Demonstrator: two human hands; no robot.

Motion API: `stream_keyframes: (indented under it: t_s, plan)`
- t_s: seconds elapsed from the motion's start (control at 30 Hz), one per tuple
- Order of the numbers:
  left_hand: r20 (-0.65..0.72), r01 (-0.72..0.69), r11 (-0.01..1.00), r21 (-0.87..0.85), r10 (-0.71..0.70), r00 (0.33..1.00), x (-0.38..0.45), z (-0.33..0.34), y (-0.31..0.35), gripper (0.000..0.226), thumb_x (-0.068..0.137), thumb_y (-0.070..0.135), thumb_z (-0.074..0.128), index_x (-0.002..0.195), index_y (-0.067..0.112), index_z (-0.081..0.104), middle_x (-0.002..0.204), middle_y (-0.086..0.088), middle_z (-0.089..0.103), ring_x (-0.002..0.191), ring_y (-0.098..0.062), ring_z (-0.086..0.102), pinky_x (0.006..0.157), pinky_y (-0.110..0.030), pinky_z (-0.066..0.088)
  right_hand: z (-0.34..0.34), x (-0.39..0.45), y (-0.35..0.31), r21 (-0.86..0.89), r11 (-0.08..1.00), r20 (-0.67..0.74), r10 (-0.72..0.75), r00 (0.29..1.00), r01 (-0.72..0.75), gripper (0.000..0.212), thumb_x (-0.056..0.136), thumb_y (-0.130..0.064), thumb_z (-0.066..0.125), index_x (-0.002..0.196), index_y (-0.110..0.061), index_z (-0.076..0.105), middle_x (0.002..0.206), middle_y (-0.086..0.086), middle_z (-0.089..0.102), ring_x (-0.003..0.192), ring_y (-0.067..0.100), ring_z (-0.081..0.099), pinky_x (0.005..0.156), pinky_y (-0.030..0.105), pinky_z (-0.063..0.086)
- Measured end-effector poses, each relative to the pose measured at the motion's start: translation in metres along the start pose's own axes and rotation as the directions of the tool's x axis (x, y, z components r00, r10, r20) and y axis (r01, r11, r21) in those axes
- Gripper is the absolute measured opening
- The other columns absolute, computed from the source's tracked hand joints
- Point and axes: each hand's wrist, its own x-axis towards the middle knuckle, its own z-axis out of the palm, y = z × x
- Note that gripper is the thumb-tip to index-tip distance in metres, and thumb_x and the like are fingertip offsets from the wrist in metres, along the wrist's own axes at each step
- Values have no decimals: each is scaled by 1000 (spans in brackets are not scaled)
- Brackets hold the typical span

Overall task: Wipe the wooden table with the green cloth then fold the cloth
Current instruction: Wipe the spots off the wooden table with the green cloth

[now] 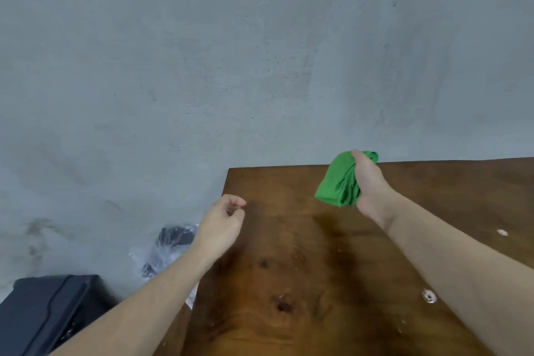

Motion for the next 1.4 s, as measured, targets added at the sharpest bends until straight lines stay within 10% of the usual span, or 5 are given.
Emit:
stream_keyframes:
  t_s: [0.2, 0.4, 0.67, 1.1, 1.4]
  plan:
    - [-41, -35, 999, -26, 34, 999, 46, -18, -45, 24, 93, 11, 51, 96, 33, 58, 99, 20, 54, 93, -6, 55, 72, -20, 40, 14, 69, 31, -734, 637, -89, -436, 896, 237, 37, 103, -48, 42, 118, -18, 57, 90, 10, 68, 86, 33, 68, 72, 37, 53]
    - [-26, -88, 996, 4, 88, 996, 60, -20, -86, 24, 92, 13, 52, 99, 35, 58, 112, 13, 54, 100, -5, 54, 89, -27, 44, 44, 101, 96, -986, -15, 166, -221, 961, 167, 69, 104, -58, 29, 162, -20, 22, 171, 5, 10, 156, 28, 9, 125, 40, 5]
    - [39, -36, 989, -144, 42, 998, 76, -19, -124, 29, 92, 14, 55, 100, 42, 53, 111, 15, 52, 85, -6, 61, 76, -23, 48, 98, 122, 102, -995, -103, 35, -239, 970, 10, 74, 103, -61, 20, 163, -18, 10, 171, 10, 3, 156, 37, 3, 126, 50, 4]
    - [7, 54, 981, -187, -53, 999, 80, -17, -126, 20, 95, 16, 54, 107, 32, 53, 111, 0, 52, 73, -15, 59, 60, -17, 42, 214, 106, 144, -659, -225, 721, 86, 688, 718, 58, 106, -50, 26, 161, -40, 12, 169, -16, 4, 157, 16, -2, 126, 38, -5]
    - [43, 88, 995, -42, -86, 995, 76, -6, -103, 20, 98, 26, 52, 117, 32, 51, 126, 5, 44, 88, -6, 57, 68, -19, 42, 84, 132, 90, -852, -212, 497, -43, 866, 478, 55, 106, -54, 19, 160, -44, 11, 169, -14, 3, 157, 15, 0, 125, 33, -6]
